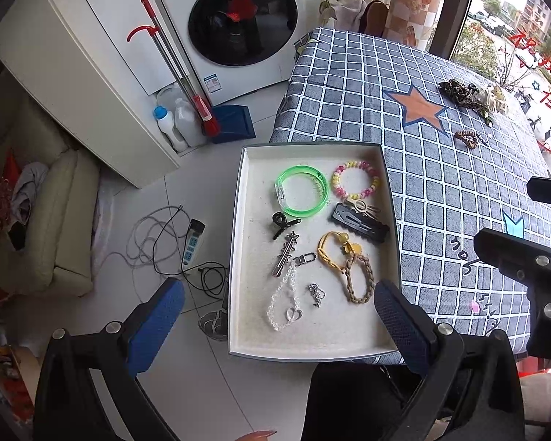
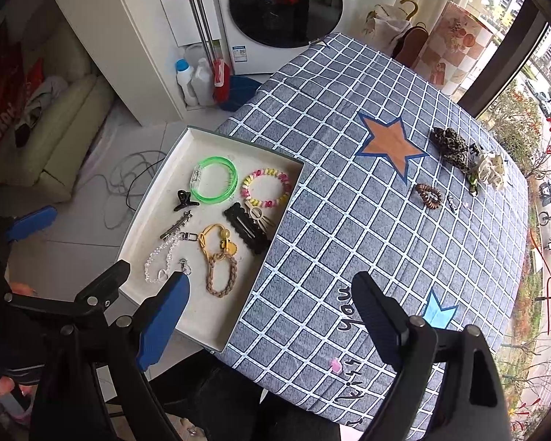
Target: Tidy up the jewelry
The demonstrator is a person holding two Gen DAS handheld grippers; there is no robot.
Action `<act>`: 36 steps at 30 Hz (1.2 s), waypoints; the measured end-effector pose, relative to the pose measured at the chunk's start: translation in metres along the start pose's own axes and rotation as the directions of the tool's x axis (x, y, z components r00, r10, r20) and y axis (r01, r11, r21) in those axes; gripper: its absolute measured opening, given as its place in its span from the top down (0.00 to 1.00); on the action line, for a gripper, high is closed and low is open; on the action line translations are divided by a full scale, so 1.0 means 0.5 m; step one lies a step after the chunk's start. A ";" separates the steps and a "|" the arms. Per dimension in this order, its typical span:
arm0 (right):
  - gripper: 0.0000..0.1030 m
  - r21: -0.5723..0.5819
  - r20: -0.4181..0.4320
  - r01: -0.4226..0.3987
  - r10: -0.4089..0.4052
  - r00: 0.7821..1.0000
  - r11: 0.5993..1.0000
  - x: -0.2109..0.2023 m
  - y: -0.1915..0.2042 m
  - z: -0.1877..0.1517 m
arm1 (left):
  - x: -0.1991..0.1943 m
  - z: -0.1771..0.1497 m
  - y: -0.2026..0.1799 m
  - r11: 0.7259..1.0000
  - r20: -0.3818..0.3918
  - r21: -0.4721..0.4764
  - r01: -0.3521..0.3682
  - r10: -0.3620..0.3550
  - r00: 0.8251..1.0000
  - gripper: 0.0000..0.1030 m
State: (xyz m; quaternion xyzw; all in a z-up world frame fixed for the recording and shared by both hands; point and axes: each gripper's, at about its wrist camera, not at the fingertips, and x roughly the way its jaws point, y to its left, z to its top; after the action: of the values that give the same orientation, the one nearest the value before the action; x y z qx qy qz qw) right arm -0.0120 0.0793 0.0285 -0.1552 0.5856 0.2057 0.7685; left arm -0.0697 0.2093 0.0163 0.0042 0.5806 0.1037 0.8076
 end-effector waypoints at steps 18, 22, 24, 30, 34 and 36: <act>0.11 0.018 -0.026 0.020 -0.020 0.999 1.000 0.001 0.001 -0.007 | -0.005 -0.005 -0.008 1.000 -0.004 0.021 -0.013 0.013 1.000 0.00; 0.11 0.017 -0.031 0.018 -0.017 0.999 1.000 0.003 0.003 -0.009 | -0.004 -0.005 -0.010 1.000 -0.005 0.027 -0.014 0.014 1.000 0.00; 0.11 0.016 -0.034 0.018 -0.017 0.999 1.000 0.004 0.004 -0.010 | -0.004 -0.006 -0.011 0.999 -0.007 0.029 -0.014 0.014 1.000 0.00; 0.11 0.017 -0.035 0.018 -0.017 0.999 1.000 0.005 0.004 -0.012 | -0.005 -0.005 -0.010 0.999 -0.008 0.032 -0.014 0.014 1.000 0.00; 0.11 0.016 -0.036 0.016 -0.016 0.999 1.000 0.005 0.005 -0.012 | -0.006 -0.007 -0.009 0.999 -0.009 0.030 -0.016 0.016 1.000 0.00; 0.11 0.014 -0.037 0.016 -0.015 0.999 1.000 0.006 0.008 -0.014 | -0.006 -0.008 -0.009 0.999 -0.010 0.030 -0.017 0.017 1.000 0.00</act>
State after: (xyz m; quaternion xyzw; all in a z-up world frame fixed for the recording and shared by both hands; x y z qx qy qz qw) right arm -0.0191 0.0800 0.0236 -0.1581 0.6000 0.1928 0.7601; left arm -0.0739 0.2041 0.0170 0.0204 0.5862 0.1019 0.8035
